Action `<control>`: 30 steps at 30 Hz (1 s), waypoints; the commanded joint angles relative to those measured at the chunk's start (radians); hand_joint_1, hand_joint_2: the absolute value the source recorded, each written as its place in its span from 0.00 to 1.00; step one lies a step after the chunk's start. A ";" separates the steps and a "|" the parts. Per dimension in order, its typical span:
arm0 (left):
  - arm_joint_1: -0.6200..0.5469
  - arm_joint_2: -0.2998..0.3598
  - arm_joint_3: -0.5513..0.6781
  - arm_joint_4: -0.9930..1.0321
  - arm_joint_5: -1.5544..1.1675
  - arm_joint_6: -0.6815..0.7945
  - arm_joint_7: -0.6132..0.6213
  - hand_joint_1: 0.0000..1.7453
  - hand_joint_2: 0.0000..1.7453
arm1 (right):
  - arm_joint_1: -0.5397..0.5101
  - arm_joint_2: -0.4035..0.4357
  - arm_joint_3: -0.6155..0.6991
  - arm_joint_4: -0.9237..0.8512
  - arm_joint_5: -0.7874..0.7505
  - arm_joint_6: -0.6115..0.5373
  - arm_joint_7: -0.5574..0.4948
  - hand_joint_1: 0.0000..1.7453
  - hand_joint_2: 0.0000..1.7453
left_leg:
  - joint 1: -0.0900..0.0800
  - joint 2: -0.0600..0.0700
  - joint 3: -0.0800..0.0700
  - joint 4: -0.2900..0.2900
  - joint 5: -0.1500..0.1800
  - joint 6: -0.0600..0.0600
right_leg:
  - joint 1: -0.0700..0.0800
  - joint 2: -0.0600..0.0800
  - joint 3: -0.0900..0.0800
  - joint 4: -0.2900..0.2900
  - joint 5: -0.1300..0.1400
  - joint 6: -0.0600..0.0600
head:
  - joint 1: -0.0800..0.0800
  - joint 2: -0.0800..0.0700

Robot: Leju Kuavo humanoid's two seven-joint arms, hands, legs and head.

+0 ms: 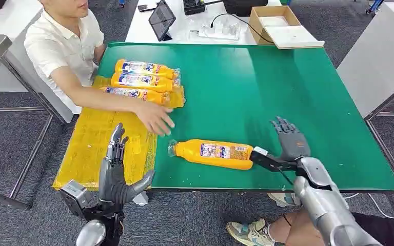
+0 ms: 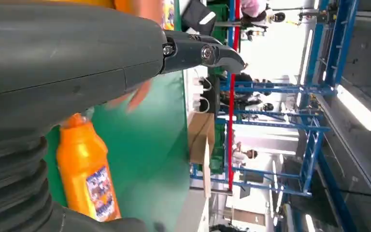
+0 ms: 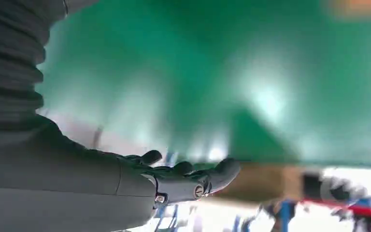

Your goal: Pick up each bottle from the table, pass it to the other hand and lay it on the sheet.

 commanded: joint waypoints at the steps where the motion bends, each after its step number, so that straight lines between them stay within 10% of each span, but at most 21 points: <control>1: 0.011 0.003 0.047 -0.006 -0.001 -0.004 0.004 0.00 1.00 | 0.004 -0.077 0.060 -0.130 0.016 0.012 0.019 0.00 1.00 | 0.000 0.003 0.003 -0.001 -0.001 -0.001 | 0.001 0.002 0.002 0.000 0.000 -0.002 | 0.000 0.000; 11: 0.019 -0.006 0.069 -0.002 -0.008 -0.008 0.000 0.00 1.00 | 0.001 -0.130 0.023 -0.211 0.064 -0.003 0.063 0.00 1.00 | 0.000 0.002 0.003 0.000 -0.001 -0.001 | 0.001 0.001 0.002 0.001 -0.001 -0.002 | 0.000 0.000; 19: -0.011 0.010 0.008 0.022 -0.033 -0.008 -0.035 0.00 1.00 | 0.063 0.076 -0.047 -0.159 -0.250 -0.017 -0.234 0.00 1.00 | 0.003 0.005 0.008 -0.003 -0.002 -0.003 | 0.003 0.003 0.007 -0.003 0.000 -0.003 | 0.000 0.000; 30: -0.037 0.019 -0.019 0.049 -0.031 0.001 -0.043 0.00 1.00 | 0.023 0.118 0.030 -0.204 -0.367 0.039 -0.303 0.00 1.00 | 0.001 0.005 0.004 -0.001 -0.001 -0.002 | 0.001 0.003 0.002 0.000 -0.001 -0.002 | -0.001 0.000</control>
